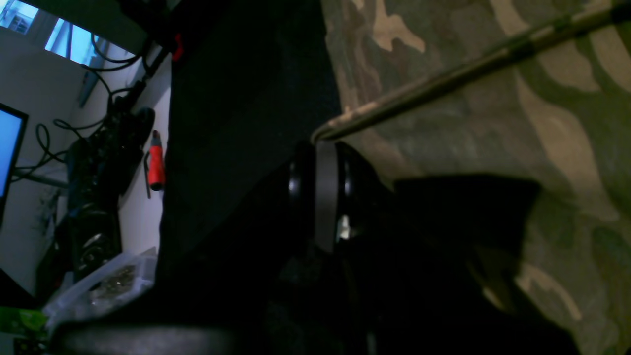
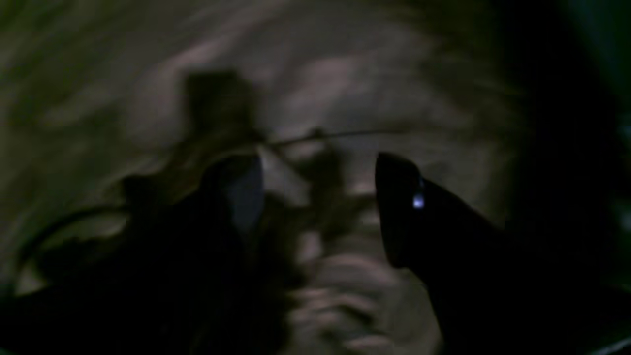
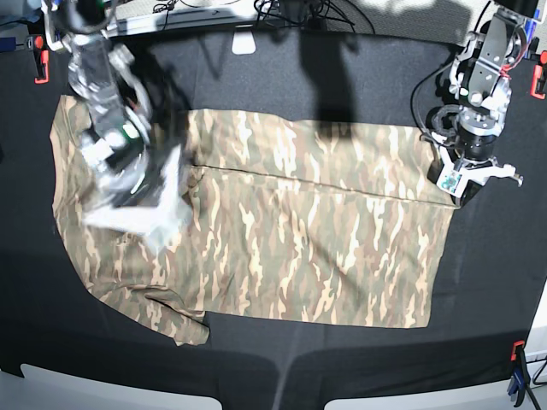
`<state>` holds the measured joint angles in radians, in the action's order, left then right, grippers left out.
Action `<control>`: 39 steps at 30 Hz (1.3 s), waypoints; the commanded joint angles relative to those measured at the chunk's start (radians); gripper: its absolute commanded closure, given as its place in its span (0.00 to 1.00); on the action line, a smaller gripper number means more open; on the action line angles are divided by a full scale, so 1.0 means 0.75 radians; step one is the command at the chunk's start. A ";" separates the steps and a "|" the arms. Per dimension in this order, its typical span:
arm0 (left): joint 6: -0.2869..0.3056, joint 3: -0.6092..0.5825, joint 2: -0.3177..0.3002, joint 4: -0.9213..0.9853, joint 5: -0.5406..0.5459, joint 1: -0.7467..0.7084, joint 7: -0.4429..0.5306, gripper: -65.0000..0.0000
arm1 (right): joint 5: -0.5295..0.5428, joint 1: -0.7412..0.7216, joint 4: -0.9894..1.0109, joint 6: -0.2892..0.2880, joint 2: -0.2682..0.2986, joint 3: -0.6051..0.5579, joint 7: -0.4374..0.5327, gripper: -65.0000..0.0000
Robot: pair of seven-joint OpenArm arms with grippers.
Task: Layout the t-shirt on the table in an organized manner, then fold the t-shirt properly
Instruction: 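Lower the right gripper to the shirt's sleeve side and grasp it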
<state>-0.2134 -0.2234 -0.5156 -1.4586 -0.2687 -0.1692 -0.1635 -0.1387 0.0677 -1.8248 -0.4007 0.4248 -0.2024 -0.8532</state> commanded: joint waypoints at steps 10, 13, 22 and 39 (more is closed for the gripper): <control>-0.031 0.009 -0.018 -0.018 -0.013 0.016 0.021 0.65 | 0.208 0.034 -0.051 -0.261 0.158 0.007 -0.016 0.47; -0.031 0.009 -0.018 -0.018 -0.012 0.016 0.021 0.64 | 0.225 0.052 -0.084 -0.276 0.205 0.006 -0.025 0.47; -0.031 0.009 -0.018 -0.018 -0.012 0.015 0.021 0.64 | 0.224 0.066 -0.085 -0.274 0.290 0.006 0.041 0.47; -0.031 0.009 -0.018 -0.018 -0.012 0.016 0.021 0.64 | 0.049 0.016 0.048 -0.220 0.287 -0.055 0.271 0.47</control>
<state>-0.2169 -0.2234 -0.5156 -1.4586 -0.2691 -0.1688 -0.1638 -0.1032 0.0925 -1.7782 -0.5755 0.6285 -0.2508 -0.6613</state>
